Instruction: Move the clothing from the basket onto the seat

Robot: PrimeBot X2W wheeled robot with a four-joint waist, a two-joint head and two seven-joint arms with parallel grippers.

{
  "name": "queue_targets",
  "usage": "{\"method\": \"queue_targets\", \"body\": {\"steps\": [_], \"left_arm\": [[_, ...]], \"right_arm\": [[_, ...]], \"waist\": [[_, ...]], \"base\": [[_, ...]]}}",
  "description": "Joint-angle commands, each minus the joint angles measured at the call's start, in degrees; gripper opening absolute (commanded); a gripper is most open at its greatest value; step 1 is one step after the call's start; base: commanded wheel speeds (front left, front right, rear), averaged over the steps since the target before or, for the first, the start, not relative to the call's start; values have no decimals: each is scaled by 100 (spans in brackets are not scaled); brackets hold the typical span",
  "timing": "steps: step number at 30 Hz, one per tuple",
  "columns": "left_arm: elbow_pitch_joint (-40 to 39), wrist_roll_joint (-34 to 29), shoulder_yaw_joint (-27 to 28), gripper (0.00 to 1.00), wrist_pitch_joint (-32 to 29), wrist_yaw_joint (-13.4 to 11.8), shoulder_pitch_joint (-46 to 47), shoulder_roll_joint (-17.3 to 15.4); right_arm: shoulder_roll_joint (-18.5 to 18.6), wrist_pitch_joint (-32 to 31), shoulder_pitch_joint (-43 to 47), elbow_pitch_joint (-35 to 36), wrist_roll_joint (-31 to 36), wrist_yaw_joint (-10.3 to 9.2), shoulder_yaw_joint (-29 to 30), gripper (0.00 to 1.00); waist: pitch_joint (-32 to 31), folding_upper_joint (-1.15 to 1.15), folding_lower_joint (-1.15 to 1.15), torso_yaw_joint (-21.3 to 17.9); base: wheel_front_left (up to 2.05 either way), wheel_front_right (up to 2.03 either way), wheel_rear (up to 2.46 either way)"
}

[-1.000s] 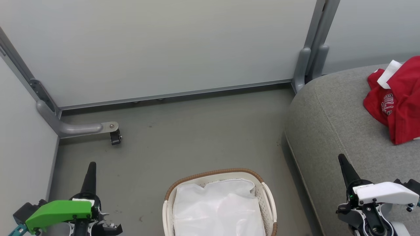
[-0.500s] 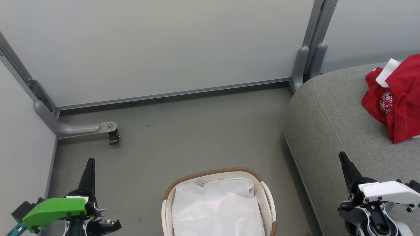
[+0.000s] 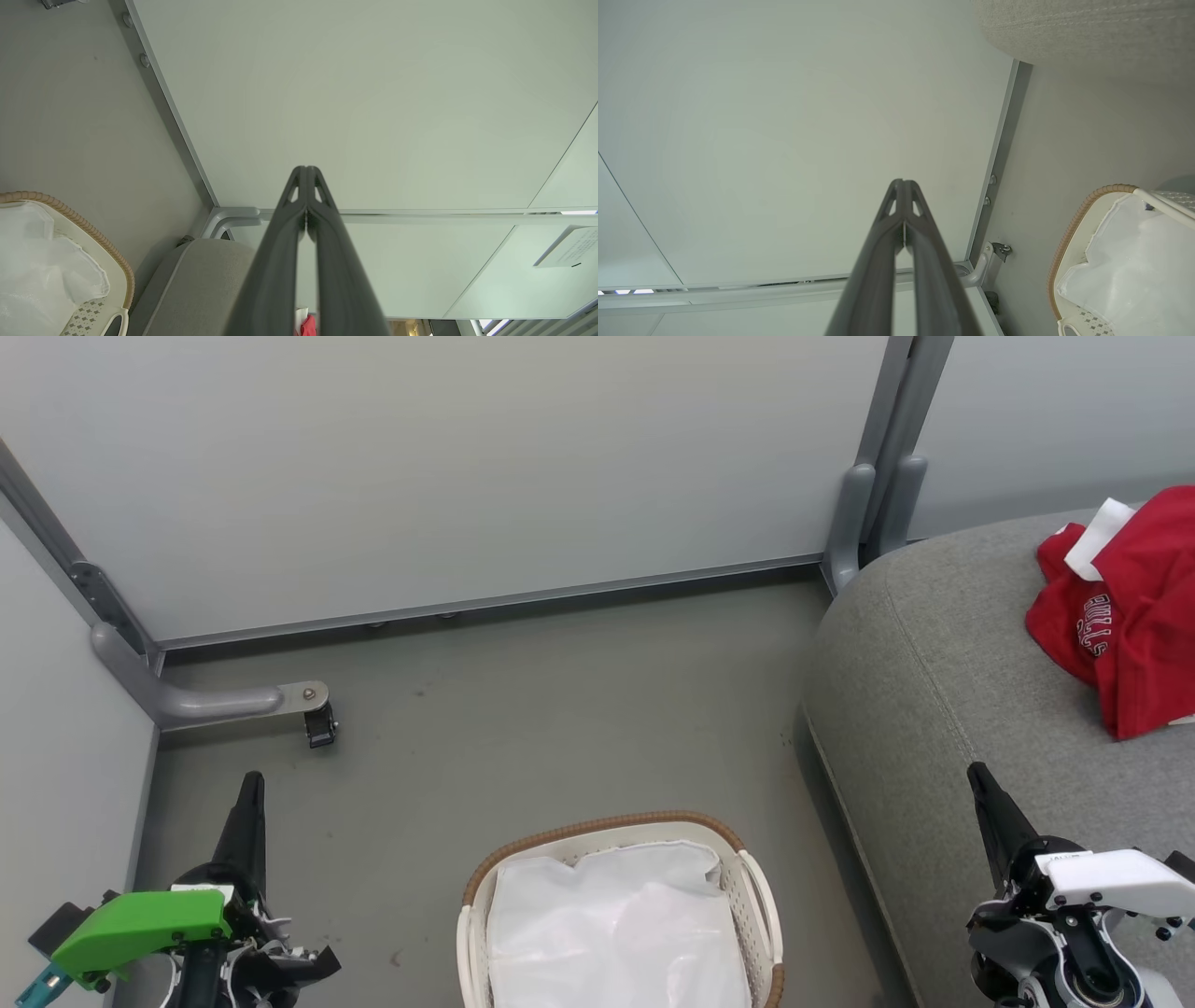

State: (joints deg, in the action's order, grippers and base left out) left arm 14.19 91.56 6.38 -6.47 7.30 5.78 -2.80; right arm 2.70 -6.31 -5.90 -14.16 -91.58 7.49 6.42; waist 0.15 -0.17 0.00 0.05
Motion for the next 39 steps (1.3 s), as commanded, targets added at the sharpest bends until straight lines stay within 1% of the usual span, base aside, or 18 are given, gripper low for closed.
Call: {"method": "queue_targets", "body": {"steps": [1, 39], "left_arm": [[-27, 109, 31, 0, -22, 35, 79, -25], [-22, 94, 32, 0, -31, 35, 78, -20]], "right_arm": [[34, -39, -56, 27, -103, 0, 26, 0], [33, -40, -54, 23, -94, 0, 22, 0]], "waist": [[2, 17, 0, -4], [3, 17, 0, -5]], "base": [[0, 0, 0], [0, 0, 0]]}}
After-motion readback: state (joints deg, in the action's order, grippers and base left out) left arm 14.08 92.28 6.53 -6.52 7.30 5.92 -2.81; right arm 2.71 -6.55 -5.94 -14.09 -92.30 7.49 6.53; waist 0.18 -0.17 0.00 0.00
